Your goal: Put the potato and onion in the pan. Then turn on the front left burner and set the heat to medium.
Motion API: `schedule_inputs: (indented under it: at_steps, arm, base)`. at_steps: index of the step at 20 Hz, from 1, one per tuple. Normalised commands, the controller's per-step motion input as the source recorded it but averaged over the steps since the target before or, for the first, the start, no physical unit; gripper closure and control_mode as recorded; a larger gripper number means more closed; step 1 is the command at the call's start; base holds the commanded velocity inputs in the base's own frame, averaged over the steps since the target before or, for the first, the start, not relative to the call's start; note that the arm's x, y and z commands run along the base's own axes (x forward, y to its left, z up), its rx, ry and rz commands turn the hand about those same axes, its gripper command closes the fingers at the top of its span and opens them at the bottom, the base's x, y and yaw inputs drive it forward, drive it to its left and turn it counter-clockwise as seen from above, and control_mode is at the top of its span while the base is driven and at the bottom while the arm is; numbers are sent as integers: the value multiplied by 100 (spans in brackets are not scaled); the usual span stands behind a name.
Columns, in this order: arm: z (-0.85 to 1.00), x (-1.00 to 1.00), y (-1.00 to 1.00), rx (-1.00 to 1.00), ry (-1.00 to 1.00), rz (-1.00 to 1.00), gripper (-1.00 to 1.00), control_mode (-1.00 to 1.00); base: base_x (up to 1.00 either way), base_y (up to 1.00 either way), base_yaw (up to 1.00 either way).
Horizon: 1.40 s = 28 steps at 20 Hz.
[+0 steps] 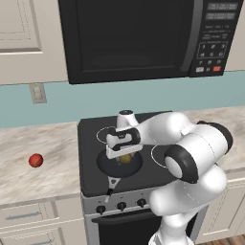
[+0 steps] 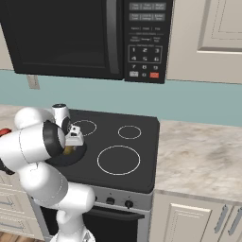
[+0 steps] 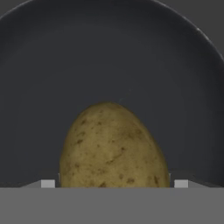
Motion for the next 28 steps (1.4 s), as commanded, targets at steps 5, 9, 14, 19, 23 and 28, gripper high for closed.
schedule_inputs:
  at_steps: [5,9,14,19,23,28]
  arm:
    - [0,-7,1,0,0,0,-100,-100]
    - [24,-2,8,0,0,0,-100,-100]
    - [33,0,27,0,0,0,-100,-100]
    - [22,0,87,0,0,2,-100,-100]
    - [8,0,100,0,0,6,-100,-100]
    - [3,0,100,0,-1,10,-100,-100]
  base:
    - [0,0,0]
    - [0,0,0]
    - [0,0,0]
    - [0,0,0]
    - [0,0,0]
    - [0,0,0]
